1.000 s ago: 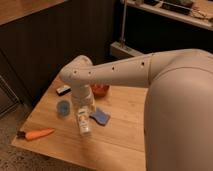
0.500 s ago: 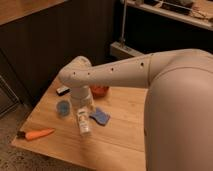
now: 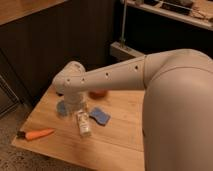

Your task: Place the bottle in the ceramic bowl

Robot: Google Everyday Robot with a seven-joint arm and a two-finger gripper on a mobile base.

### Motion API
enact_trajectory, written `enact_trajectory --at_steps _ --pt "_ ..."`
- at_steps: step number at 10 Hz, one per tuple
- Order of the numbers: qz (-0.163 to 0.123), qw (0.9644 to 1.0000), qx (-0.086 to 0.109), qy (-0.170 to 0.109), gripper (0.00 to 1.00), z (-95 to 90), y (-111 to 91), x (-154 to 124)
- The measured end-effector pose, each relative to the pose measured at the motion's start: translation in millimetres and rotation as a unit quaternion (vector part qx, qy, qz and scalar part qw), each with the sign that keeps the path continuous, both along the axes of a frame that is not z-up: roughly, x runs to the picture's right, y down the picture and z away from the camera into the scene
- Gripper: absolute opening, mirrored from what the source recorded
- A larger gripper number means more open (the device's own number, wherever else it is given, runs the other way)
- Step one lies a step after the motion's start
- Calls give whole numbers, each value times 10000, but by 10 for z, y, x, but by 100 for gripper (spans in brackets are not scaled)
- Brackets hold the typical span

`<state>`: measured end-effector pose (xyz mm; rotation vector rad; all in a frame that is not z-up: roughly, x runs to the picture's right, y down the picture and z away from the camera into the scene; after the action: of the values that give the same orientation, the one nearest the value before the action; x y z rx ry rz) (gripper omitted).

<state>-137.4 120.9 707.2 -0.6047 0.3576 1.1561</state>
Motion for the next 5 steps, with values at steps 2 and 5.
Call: enact_trajectory --at_steps 2,5 --pt "-213 9998 53 19 65 132 65 50" --pt "-513 9986 101 10 65 401 177 -98"
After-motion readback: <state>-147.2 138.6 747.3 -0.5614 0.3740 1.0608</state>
